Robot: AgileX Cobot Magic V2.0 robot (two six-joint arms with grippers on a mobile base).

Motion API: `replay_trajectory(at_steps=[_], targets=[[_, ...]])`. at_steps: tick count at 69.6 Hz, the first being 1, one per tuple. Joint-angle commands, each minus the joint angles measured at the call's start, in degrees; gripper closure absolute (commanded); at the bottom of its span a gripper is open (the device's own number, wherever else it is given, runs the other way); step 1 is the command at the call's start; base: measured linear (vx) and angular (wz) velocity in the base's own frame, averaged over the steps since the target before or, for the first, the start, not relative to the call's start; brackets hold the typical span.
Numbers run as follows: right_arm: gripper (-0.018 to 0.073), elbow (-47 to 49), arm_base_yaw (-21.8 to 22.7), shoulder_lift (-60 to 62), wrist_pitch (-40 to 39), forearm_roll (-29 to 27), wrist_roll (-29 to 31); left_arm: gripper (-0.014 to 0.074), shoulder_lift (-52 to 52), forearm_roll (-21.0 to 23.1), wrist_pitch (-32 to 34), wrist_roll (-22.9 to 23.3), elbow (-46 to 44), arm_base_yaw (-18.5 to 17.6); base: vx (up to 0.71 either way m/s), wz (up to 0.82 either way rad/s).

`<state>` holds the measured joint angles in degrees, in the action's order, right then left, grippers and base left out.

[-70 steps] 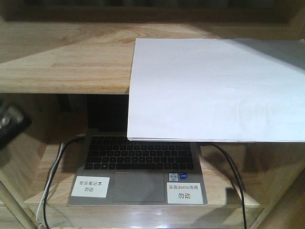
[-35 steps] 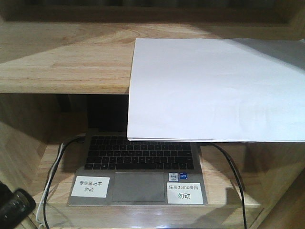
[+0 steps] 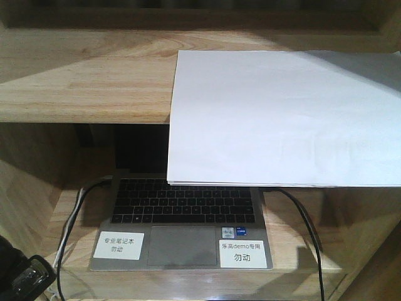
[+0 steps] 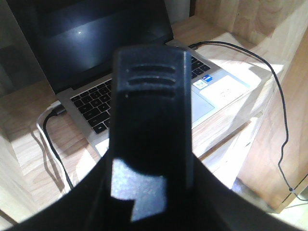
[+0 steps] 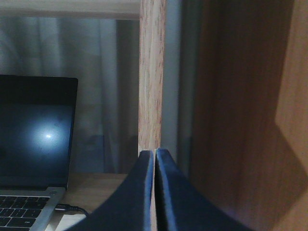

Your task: Grab stapler and paper to desk for stapling

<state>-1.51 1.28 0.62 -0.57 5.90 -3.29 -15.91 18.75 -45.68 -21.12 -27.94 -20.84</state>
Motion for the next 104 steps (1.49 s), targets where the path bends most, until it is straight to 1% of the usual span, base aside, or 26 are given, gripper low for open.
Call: replay_trajectory(at_steps=[1, 49, 53, 56, 59, 63, 66, 67, 73, 74, 79, 80, 81, 82, 85, 88, 91, 98, 104], targets=[[0.0569, -0.28, 0.2, 0.53, -4.05, 0.5, 0.34, 0.0603, -0.36, 1.8, 6.0, 0.17, -1.86, -0.18, 0.0, 0.0], [0.0569, -0.28, 0.2, 0.53, -4.1, 0.57, 0.48, 0.0603, -0.36, 1.8, 6.0, 0.17, -1.86, -0.18, 0.0, 0.0], [0.0569, -0.28, 0.2, 0.53, -4.1, -0.54, -1.02, 0.0603, -0.36, 1.8, 6.0, 0.17, -1.86, -0.18, 0.0, 0.0], [0.0569, -0.28, 0.14, 0.53, -4.1, -2.07, -4.9, 0.0603, -0.36, 1.8, 6.0, 0.17, -1.86, -0.18, 0.0, 0.0], [0.0569, -0.28, 0.01, 0.53, -3.77, -2.31, -10.63, 0.0603, -0.36, 1.8, 6.0, 0.17, -1.86, -0.18, 0.0, 0.0], [0.0569, -0.28, -0.27, 0.53, -3.6, -1.62, -22.55, 0.0603, -0.36, 1.8, 6.0, 0.17, -1.86, -0.18, 0.0, 0.0], [0.0569, -0.28, -0.66, 0.53, -3.83, 0.02, -32.33, 0.0603, -0.36, 1.8, 6.0, 0.17, -1.86, -0.18, 0.0, 0.0], [0.0569, -0.28, -0.78, 0.53, -3.91, 0.66, -37.48, 0.0603, -0.36, 1.8, 6.0, 0.17, -1.86, -0.18, 0.0, 0.0], [0.0569, -0.28, -1.39, 0.53, -3.82, 5.3, -57.58, 0.0603, -0.36, 1.8, 6.0, 0.17, -1.86, -0.18, 0.0, 0.0], [0.0569, -0.28, -1.39, 0.53, -3.7, 6.71, -61.89, 0.0603, -0.36, 1.8, 6.0, 0.17, -1.86, -0.18, 0.0, 0.0], [0.0569, -0.28, -1.28, 0.53, -3.6, 10.29, -74.76, 0.0603, -0.36, 1.8, 6.0, 0.17, -1.86, -0.18, 0.0, 0.0], [0.0569, -0.28, -1.31, 0.53, -3.61, 10.6, -78.64, 0.0603, -0.36, 1.8, 6.0, 0.17, -1.86, -0.18, 0.0, 0.0], [0.0569, -0.28, -1.31, 0.53, -3.61, 11.02, -81.13, 0.0603, -0.36, 1.8, 6.0, 0.17, -1.86, -0.18, 0.0, 0.0], [0.0569, -0.28, -1.31, 0.53, -3.61, 11.24, -82.27, 0.0603, -0.36, 1.8, 6.0, 0.17, -1.86, -0.18, 0.0, 0.0], [0.0568, -0.28, -1.31, 0.53, -3.17, 12.95, -88.46, 0.0603, -0.36, 1.8, 6.0, 0.17, -1.86, -0.18, 0.0, 0.0], [0.0566, -0.28, -1.42, 0.53, -3.63, 14.82, -92.29, 0.0603, -0.36, 1.8, 6.0, 0.17, -1.86, -0.18, 0.0, 0.0], [0.0559, -0.28, -1.65, 0.53, -5.33, 16.3, -94.36, 0.0603, -0.36, 1.8, 6.0, 0.17, -1.86, -0.18, 0.0, 0.0], [0.0523, -0.16, -4.01, 0.53, -10.31, 20.02, -93.98, 0.0603, -0.36, 1.8, 6.0, 0.17, -1.86, -0.18, 0.0, 0.0], [0.0459, -0.16, -7.6, 0.53, -12.12, 21.37, -94.07, 0.0603, -0.36, 1.8, 6.0, 0.17, -1.86, -0.18, 0.0, 0.0]])
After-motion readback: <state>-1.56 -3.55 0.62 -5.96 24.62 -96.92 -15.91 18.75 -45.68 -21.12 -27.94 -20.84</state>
